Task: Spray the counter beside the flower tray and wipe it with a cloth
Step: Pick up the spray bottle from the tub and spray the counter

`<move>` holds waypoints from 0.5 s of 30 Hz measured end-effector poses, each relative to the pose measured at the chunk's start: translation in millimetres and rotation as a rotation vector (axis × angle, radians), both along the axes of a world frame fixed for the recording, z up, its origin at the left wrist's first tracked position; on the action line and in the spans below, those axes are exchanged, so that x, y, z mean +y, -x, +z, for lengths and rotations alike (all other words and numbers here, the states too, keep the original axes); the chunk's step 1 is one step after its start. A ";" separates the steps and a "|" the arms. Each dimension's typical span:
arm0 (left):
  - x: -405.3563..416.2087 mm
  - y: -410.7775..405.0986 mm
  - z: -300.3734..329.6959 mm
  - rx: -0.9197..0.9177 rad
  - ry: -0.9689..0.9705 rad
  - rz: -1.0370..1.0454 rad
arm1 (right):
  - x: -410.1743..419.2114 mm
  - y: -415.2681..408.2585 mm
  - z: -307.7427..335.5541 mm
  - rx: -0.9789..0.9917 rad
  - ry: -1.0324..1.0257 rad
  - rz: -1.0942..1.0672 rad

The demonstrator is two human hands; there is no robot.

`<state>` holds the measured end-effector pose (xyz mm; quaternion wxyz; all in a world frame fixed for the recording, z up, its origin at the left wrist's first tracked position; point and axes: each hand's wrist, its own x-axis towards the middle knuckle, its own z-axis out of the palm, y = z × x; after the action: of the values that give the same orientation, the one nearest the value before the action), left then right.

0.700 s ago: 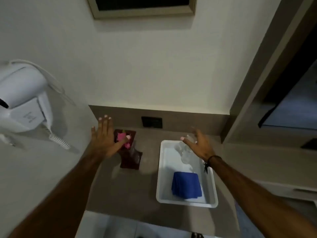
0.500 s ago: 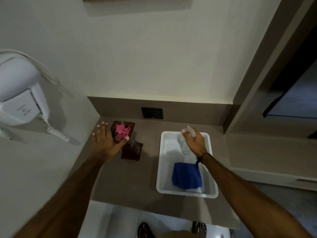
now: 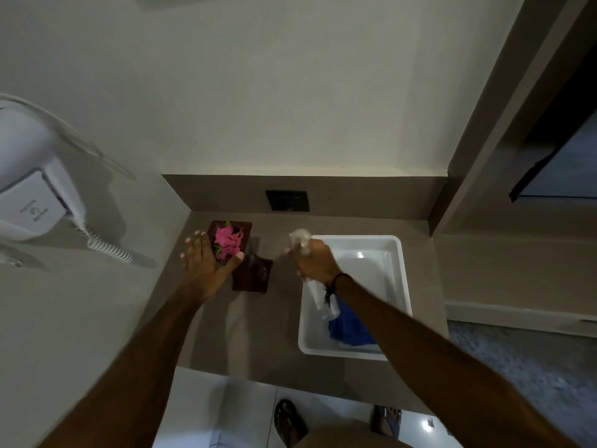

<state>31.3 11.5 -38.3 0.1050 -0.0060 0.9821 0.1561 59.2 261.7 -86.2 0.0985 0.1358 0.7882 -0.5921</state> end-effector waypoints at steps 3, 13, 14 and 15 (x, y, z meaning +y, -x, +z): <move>2.3 -2.4 3.1 -0.015 0.000 0.002 | -32.9 2.1 -2.4 -0.011 -0.048 0.039; 0.5 -2.9 3.8 -0.007 -0.014 -0.009 | -27.1 7.3 -2.2 0.062 -0.048 -0.168; 0.4 -3.0 4.3 -0.004 -0.016 -0.007 | -16.1 7.1 -2.8 0.079 -0.019 -0.217; 0.7 -3.2 4.9 -0.005 -0.016 -0.004 | -3.1 6.5 -3.6 0.099 -0.003 -0.254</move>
<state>34.4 12.2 -33.4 0.1077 -0.0036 0.9807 0.1635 52.7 258.6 -89.8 -0.0166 0.2051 0.7695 -0.6047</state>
